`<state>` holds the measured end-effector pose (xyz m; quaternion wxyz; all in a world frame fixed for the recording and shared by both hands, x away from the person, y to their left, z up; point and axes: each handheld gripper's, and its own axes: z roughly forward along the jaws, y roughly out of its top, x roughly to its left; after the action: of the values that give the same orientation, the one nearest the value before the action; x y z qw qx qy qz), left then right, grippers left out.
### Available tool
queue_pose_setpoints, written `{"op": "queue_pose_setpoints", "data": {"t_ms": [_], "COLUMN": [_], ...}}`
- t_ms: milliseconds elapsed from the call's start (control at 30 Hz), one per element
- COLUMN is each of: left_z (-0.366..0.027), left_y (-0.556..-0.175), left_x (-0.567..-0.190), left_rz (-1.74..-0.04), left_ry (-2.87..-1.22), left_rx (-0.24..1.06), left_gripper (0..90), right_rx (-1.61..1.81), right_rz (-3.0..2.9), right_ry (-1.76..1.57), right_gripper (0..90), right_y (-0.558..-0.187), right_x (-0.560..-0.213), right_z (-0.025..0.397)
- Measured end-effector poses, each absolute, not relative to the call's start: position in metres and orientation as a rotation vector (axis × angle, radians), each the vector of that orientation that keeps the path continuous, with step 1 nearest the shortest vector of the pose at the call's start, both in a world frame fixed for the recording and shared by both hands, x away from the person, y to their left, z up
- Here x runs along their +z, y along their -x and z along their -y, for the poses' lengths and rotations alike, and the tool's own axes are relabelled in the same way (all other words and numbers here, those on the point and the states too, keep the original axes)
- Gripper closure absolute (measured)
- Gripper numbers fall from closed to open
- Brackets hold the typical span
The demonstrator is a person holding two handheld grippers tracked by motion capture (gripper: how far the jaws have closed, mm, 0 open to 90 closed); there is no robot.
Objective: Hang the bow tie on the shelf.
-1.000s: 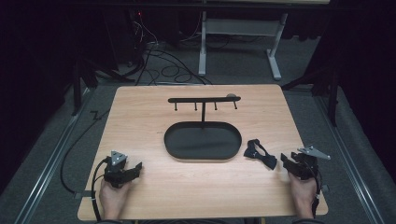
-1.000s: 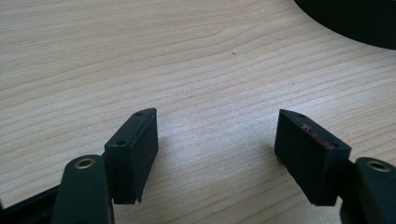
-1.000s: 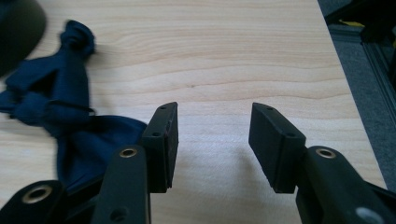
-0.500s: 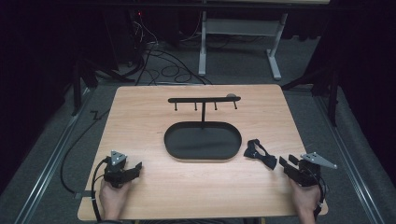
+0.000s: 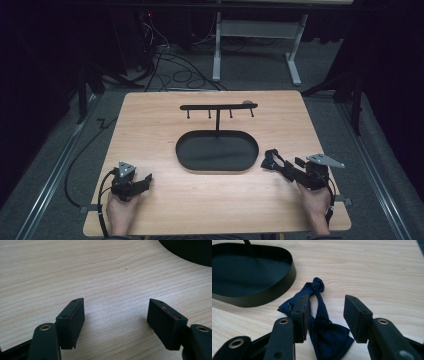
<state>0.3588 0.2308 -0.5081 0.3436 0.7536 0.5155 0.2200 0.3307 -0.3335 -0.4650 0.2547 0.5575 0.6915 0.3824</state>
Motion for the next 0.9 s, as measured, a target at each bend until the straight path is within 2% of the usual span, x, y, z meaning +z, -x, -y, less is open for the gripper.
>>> {"op": "queue_pose_setpoints", "data": {"t_ms": [600, 767, 900], "left_z": [-0.231, -0.231, -0.231], "left_y": [-0.359, -0.359, -0.359], "left_x": [-0.508, -0.508, -0.508], "left_rz": [-1.340, -1.340, -1.340], "left_ry": [-1.960, -1.960, -1.960], "left_rx": [0.572, 0.572, 0.572], "left_gripper": [30.8, 30.8, 30.7], "right_rx": [0.925, 0.874, 0.840], "right_rz": [-1.982, -2.027, -2.054], "right_ry": [-1.513, -1.513, -1.512], "right_gripper": [59.9, 67.6, 77.7], "right_y": [-0.373, -0.381, -0.385], "right_x": [-0.472, -0.478, -0.482], "right_z": [0.317, 0.312, 0.311]}}
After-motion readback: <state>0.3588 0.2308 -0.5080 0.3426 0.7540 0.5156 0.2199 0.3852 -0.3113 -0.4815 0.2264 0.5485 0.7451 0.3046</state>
